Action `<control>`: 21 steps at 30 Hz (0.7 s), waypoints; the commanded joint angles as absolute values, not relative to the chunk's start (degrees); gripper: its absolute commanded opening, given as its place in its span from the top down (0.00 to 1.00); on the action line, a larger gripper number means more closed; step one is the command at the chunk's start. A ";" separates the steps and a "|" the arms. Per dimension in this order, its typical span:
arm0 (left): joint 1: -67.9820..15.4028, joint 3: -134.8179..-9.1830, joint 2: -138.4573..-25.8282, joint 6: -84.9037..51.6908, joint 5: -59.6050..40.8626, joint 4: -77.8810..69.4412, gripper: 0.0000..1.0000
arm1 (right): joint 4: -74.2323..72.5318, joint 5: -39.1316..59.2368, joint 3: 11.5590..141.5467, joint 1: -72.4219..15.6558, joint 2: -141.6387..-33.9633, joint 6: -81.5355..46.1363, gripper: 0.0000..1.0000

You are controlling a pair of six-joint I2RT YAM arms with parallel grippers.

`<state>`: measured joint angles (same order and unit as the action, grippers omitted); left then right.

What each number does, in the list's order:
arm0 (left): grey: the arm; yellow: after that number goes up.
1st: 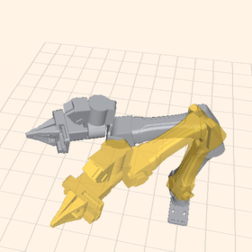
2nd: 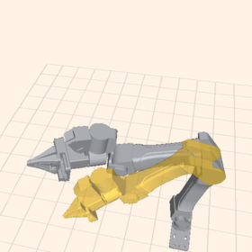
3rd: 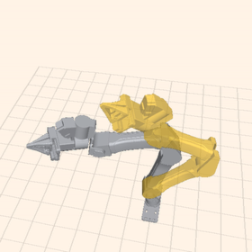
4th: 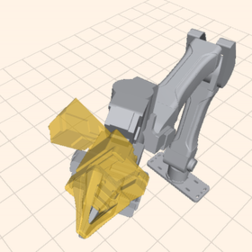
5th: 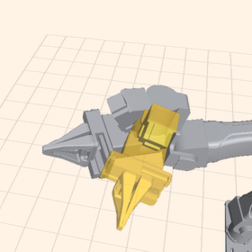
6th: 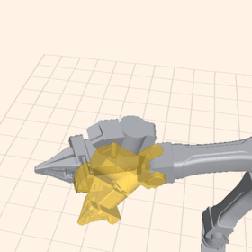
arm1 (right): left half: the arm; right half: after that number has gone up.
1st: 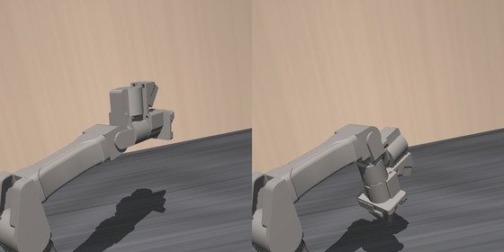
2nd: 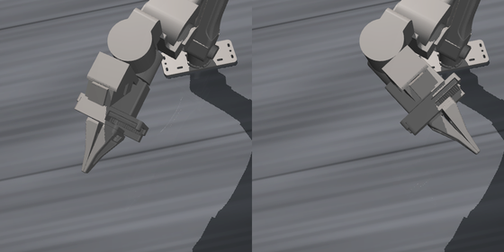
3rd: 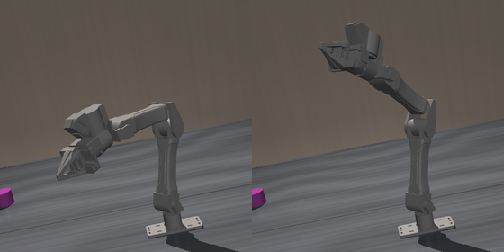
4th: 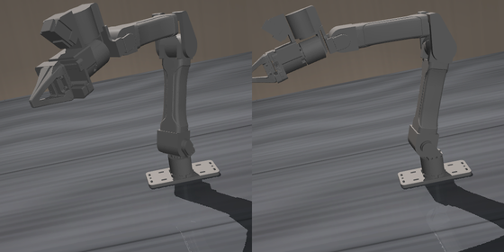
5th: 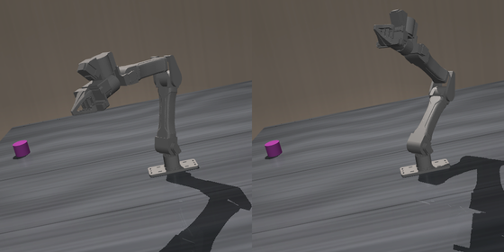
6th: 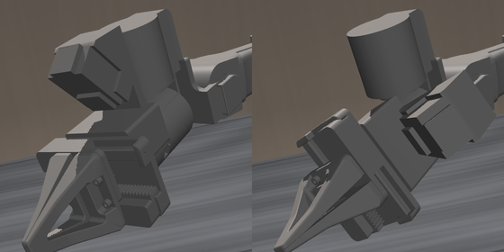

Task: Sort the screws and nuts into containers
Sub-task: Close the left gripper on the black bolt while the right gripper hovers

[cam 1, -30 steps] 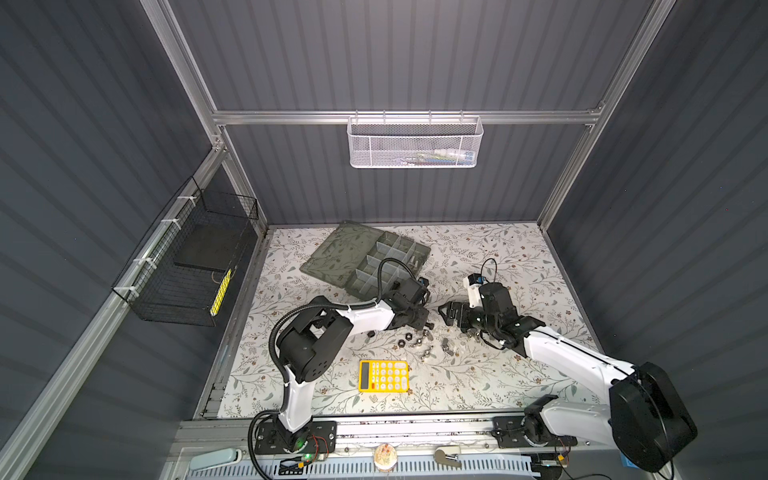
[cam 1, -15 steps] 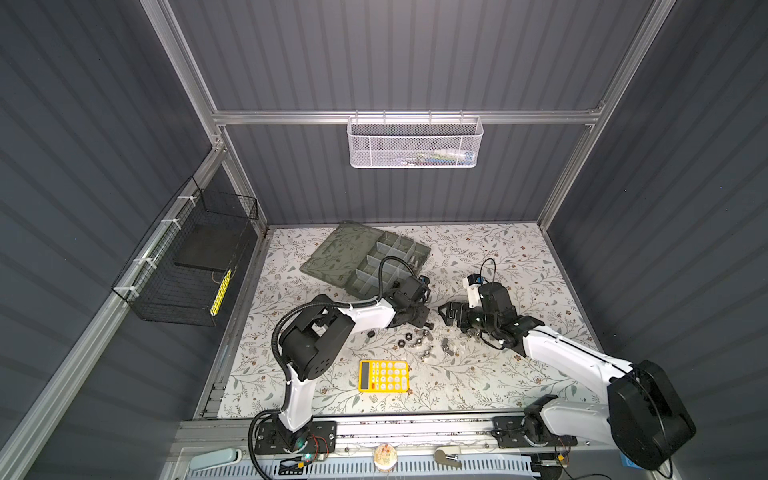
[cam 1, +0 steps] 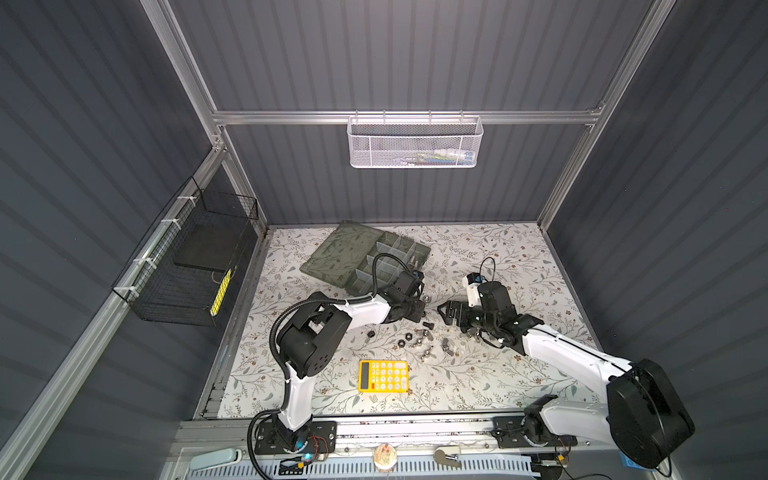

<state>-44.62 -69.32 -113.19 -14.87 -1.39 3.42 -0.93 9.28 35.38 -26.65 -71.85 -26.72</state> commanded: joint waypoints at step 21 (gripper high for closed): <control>-41.35 -67.75 -113.71 -20.06 -5.40 -1.10 0.72 | -0.50 10.20 36.69 -26.32 -72.71 -26.37 0.01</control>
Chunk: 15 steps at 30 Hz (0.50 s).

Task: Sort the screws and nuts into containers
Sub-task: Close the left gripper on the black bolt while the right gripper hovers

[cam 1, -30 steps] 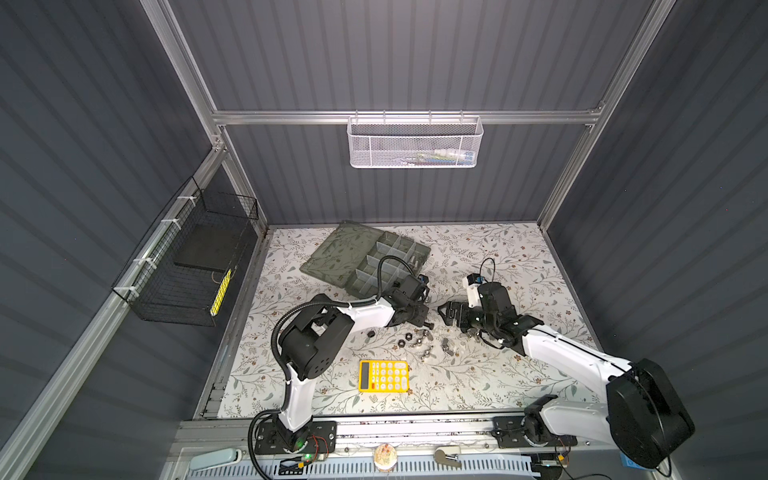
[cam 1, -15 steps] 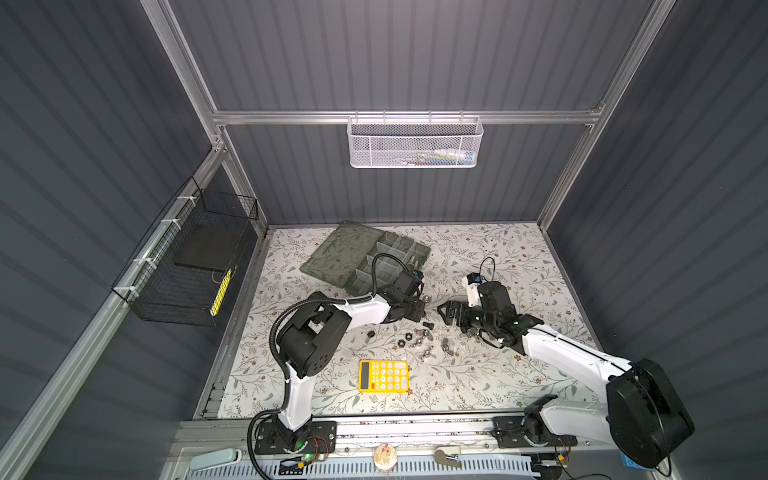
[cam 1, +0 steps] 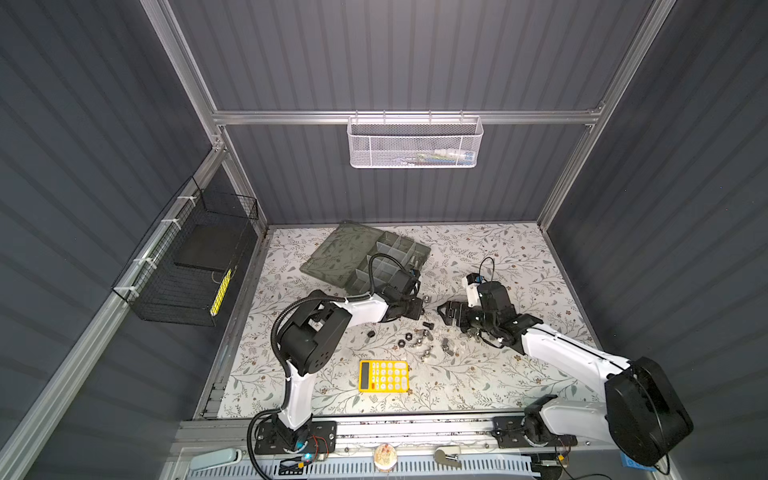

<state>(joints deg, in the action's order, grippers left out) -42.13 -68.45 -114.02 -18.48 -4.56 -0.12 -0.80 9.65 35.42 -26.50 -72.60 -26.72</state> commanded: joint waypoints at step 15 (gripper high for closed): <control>-40.19 -67.13 -114.89 -22.00 -3.36 -1.55 0.74 | -0.65 10.55 36.72 -26.07 -72.70 -26.41 0.01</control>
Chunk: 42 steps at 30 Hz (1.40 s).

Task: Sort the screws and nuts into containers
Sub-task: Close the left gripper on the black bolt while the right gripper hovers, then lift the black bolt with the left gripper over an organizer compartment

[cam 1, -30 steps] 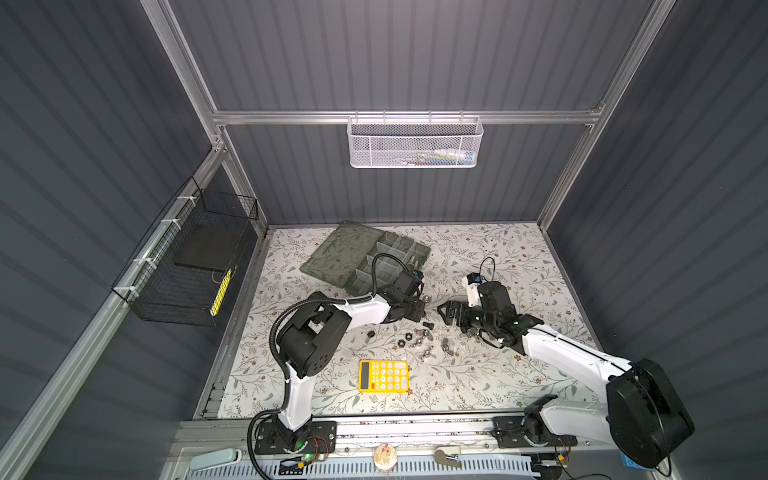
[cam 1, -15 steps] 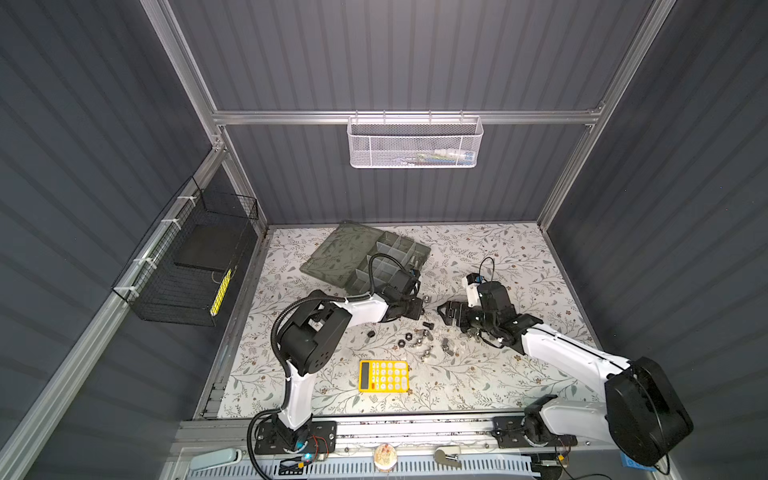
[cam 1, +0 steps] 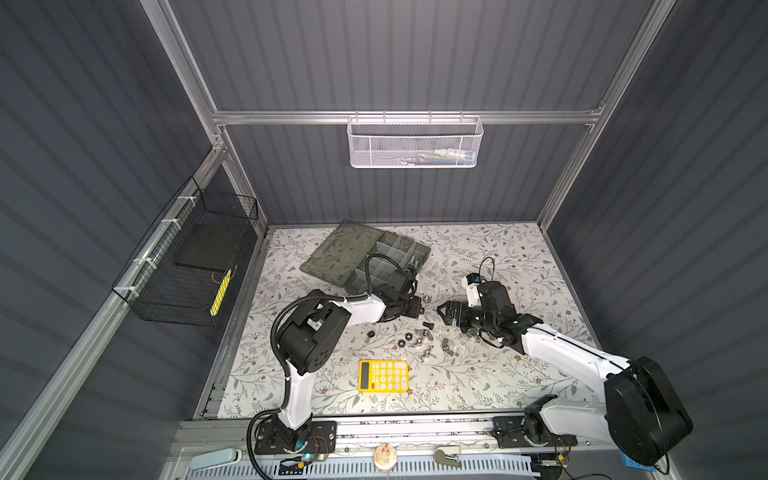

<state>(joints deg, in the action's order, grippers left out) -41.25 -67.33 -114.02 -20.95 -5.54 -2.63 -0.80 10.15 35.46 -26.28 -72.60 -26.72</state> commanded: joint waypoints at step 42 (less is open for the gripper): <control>-40.34 -50.52 -101.29 -25.32 -1.41 -3.62 0.77 | -0.88 11.17 36.51 -25.74 -72.93 -26.71 0.01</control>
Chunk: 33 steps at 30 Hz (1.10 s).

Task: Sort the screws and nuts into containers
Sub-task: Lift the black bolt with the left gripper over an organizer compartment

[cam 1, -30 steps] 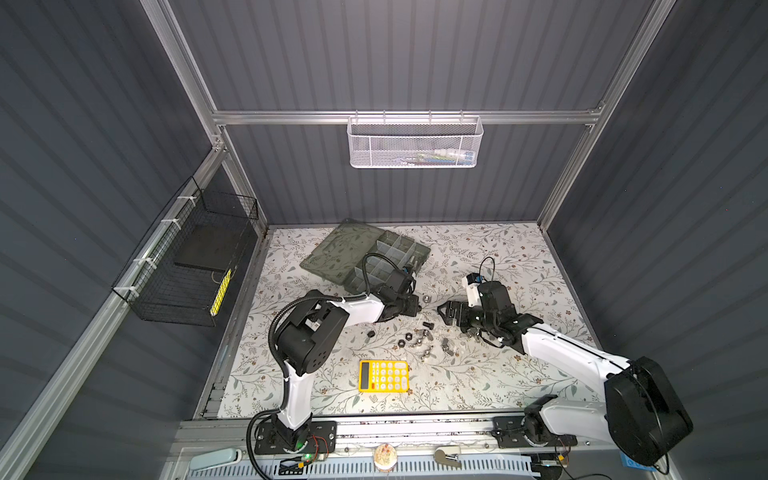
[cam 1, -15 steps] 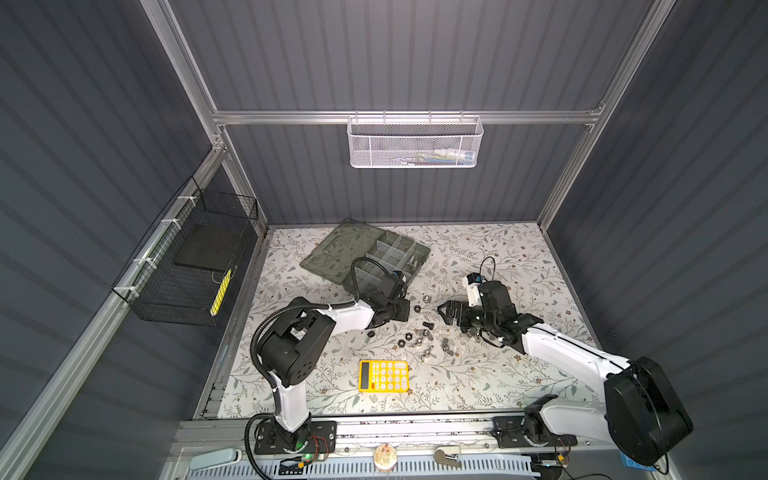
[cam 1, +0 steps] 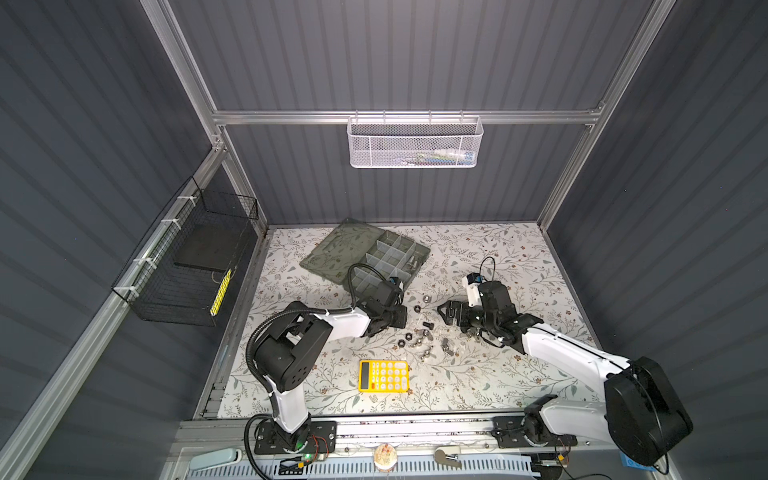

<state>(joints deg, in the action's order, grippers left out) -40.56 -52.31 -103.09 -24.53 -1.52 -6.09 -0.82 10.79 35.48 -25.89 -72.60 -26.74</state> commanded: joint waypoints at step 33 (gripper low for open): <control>-37.14 -70.63 -95.69 -19.40 1.04 16.17 0.76 | -7.91 4.57 32.49 -39.70 -63.18 -13.29 0.01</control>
<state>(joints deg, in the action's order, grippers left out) -38.85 -67.96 -93.45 -20.27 1.48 13.67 -5.43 5.91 33.65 -39.07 -65.17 -16.05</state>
